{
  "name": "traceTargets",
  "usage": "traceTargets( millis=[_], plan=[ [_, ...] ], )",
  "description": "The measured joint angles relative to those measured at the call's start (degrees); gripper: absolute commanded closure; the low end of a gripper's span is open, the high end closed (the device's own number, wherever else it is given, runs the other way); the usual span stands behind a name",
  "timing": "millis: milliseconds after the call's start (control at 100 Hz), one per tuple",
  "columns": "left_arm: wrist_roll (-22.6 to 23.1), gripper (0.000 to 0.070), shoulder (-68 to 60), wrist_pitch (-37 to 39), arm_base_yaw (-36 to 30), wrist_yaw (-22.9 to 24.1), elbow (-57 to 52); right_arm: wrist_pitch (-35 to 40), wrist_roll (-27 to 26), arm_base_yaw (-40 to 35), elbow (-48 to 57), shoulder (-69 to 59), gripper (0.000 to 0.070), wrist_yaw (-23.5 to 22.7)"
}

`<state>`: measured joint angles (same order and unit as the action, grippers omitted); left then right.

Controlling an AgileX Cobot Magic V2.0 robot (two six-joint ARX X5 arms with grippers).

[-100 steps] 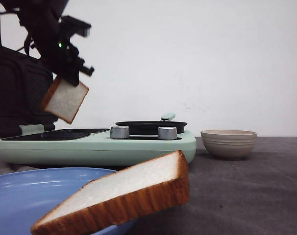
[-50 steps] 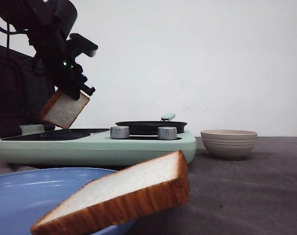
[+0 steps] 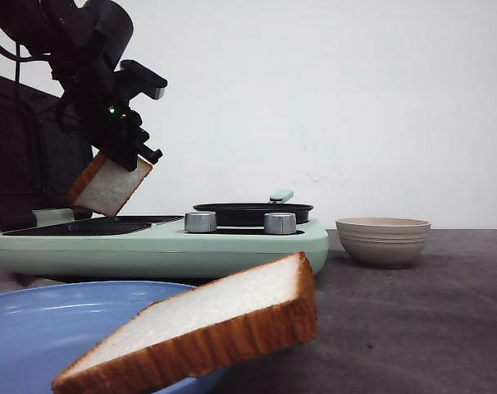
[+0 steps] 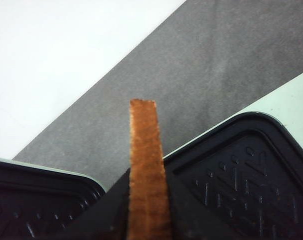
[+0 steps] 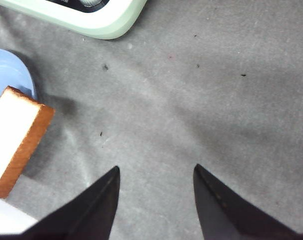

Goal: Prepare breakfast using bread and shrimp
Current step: 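Lower the slice onto the toaster plate farther from the robot, release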

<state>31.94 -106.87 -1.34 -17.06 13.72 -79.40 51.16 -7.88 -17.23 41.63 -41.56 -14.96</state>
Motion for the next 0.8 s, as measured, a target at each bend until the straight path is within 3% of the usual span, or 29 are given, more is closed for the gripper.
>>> traceTargets(
  millis=[170,290,410,800],
  plan=[
    [-1.51,0.0454,0.00,-0.96,0.00,-1.03,0.00,0.00,0.00,0.00,0.00,0.00,0.0416,0.00],
    [-2.32,0.0447,0.00,-2.62,-0.07,-2.80,0.00,0.00,-0.02,0.00,0.00,0.00,0.0416,0.00],
    [-3.50,0.0375,0.00,-2.73,-0.11,-3.48,0.00,0.00,0.00,0.00,0.00,0.00,0.0416,0.00],
    [-6.97,0.0375,0.00,-2.67,-1.44,-5.46,0.00,-0.02,0.00,0.00,0.00,0.00,0.0416,0.00]
  ],
)
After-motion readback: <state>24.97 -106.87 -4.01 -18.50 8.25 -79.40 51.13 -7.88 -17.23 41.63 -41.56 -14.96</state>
